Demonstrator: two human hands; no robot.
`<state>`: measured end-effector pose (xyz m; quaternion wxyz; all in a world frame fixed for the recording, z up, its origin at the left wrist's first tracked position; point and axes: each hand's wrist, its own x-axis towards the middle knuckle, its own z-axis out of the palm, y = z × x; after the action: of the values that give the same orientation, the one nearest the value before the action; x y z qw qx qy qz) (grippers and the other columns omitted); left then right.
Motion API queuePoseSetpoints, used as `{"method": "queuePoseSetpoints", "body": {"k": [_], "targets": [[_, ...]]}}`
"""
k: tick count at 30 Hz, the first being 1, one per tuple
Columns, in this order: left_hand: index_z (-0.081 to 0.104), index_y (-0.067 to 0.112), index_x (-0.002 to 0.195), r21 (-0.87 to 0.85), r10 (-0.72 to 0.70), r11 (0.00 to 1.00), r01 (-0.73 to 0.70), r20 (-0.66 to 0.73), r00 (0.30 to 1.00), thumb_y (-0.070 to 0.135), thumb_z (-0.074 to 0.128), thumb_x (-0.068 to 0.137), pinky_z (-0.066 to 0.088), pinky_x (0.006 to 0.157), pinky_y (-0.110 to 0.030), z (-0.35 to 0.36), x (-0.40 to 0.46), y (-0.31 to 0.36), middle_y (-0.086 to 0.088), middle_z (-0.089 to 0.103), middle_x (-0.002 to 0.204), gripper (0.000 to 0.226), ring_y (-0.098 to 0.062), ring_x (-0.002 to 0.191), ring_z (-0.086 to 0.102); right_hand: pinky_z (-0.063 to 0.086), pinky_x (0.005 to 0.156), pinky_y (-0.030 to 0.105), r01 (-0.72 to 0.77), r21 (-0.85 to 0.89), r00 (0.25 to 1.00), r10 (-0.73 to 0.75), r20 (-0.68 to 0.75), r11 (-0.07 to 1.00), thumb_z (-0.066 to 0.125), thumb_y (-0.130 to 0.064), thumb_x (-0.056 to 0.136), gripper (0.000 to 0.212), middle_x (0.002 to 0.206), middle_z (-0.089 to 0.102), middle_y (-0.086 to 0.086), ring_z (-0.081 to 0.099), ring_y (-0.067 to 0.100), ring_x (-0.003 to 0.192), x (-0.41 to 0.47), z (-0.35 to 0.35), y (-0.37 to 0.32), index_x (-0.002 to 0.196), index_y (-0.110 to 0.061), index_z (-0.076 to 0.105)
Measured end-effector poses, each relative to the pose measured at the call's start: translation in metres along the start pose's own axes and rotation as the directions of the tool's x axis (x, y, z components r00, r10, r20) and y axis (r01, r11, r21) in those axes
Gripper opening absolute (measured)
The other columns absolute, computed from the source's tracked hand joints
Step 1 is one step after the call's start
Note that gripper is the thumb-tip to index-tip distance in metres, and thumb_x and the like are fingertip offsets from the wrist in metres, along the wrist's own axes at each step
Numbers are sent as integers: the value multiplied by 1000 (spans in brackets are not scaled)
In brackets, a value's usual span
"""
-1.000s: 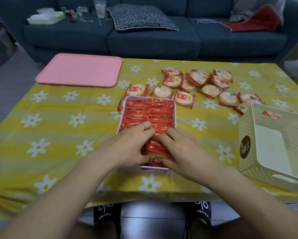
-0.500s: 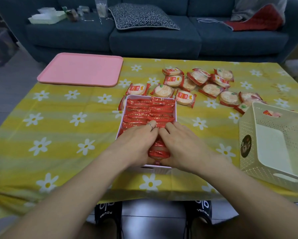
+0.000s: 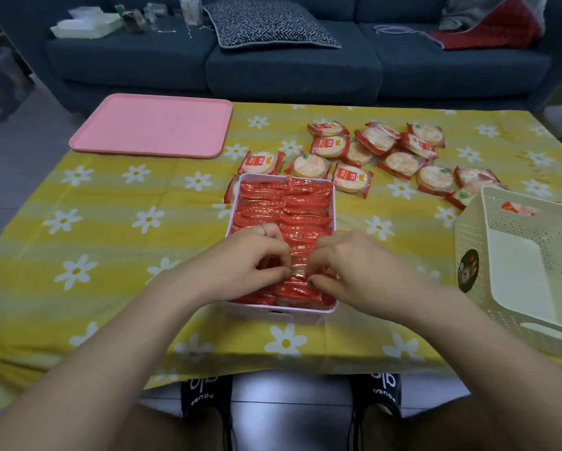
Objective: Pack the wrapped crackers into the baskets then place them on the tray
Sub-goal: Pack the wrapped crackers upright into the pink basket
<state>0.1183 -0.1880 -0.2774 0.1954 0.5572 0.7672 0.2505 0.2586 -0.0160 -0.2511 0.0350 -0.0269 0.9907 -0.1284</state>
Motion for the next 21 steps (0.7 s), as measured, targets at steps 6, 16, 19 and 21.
{"method": "queuePoseSetpoints", "body": {"k": [6, 16, 19, 21], "targets": [[69, 27, 84, 82, -30, 996, 30, 5, 1000, 30, 69, 89, 49, 79, -37, 9, 9, 0, 13, 47, 96, 6, -7, 86, 55, 46, 81, 39, -11, -23, 1000, 10, -18, 1000, 58, -35, 84, 12, 89, 63, -7, 57, 22, 91, 3, 10, 0, 88, -27, 66], [63, 19, 110, 76, -128, 982, 174, -416, 900, 26, 57, 98, 46, 89, -36, 3, 36, -8, 8, 57, 104, 15, -10, 96, 54, 46, 86, 37, -77, 145, 987, 96, -129, 986, 61, -25, 88, 13, 92, 64, -3, 57, 17, 91, 14, 1, 13, 92, -23, 72], [54, 15, 140, 217, -196, 929, 299, -396, 897, 34, 45, 104, 33, 114, -42, -6, 58, -15, -3, 55, 140, 42, -25, 133, 43, 43, 89, 27, -229, 375, 891, 349, -291, 898, 56, -21, 95, 25, 114, 65, 3, 58, 17, 105, 37, -1, 34, 118, -19, 67], [44, 18, 150, 304, -254, 882, 361, -338, 906, 40, 35, 105, 21, 122, -45, -7, 71, -19, -1, 44, 155, 51, -25, 144, 31, 37, 93, 22, -311, 495, 844, 475, -248, 811, 51, -23, 100, 38, 137, 58, 4, 53, 19, 124, 52, 2, 46, 137, -18, 55]]}}
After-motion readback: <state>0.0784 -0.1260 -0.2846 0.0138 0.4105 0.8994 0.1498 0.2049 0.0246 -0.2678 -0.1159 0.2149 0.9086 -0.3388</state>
